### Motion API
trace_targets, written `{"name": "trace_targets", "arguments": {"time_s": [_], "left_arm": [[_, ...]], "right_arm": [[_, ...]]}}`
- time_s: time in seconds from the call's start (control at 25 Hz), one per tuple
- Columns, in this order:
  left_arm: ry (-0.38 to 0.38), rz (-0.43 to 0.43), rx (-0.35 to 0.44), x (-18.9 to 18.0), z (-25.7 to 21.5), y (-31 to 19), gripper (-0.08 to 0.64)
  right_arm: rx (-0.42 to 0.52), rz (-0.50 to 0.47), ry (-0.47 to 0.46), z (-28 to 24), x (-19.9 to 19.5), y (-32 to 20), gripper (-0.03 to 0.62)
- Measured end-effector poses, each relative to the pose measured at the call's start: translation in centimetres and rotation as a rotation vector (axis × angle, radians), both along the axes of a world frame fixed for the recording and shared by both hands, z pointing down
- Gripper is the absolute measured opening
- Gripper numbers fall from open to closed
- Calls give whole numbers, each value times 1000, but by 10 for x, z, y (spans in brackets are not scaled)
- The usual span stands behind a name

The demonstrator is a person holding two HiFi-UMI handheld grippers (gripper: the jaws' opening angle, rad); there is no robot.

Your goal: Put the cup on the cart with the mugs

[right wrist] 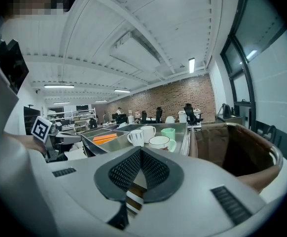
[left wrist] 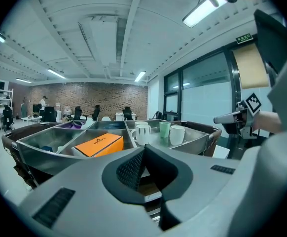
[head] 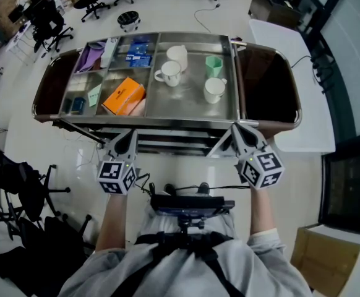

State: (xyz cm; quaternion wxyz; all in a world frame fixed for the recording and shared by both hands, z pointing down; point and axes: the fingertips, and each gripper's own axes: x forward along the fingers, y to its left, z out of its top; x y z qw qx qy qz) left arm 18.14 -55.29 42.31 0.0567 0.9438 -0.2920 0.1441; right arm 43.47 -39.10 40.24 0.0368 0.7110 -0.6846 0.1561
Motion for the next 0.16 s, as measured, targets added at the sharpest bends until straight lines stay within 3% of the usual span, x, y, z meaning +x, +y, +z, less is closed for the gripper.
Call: {"name": "trace_targets", "arguments": {"time_s": [0.16], "left_arm": [[-10, 0, -5, -1, 4, -2, 0]], "right_arm": [[-2, 4, -5, 3, 1, 0, -3]]}}
